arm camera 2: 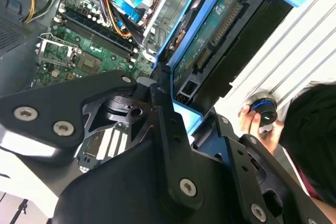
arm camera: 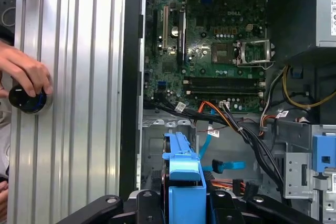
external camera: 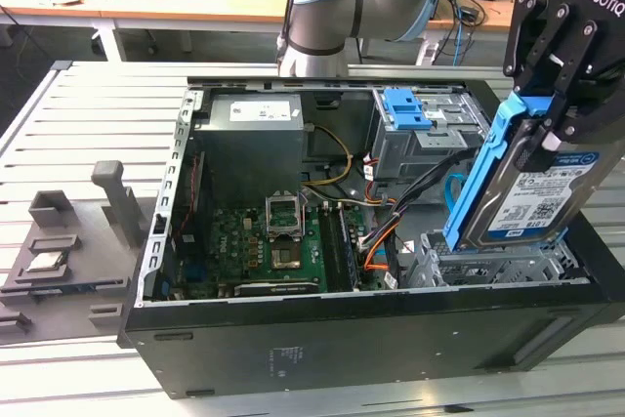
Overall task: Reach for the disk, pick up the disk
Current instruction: 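Pick up the disk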
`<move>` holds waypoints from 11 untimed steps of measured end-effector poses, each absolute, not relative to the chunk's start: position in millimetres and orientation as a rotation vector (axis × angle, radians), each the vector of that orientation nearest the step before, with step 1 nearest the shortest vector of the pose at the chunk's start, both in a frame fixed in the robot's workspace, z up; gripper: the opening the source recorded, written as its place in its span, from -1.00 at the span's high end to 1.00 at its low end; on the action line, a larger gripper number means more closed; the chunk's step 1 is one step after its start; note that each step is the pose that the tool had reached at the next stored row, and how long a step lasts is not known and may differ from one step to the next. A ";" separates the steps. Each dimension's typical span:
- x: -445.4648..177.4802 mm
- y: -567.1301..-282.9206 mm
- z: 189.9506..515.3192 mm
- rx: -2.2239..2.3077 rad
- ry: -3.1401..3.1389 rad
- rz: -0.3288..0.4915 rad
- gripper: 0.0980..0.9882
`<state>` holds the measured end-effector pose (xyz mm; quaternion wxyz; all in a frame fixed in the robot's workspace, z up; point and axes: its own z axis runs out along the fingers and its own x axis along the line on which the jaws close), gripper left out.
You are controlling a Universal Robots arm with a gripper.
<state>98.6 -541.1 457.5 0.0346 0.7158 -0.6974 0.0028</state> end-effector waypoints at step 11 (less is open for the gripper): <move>97.0 -529.5 447.1 2.196 -2.140 0.018 0.40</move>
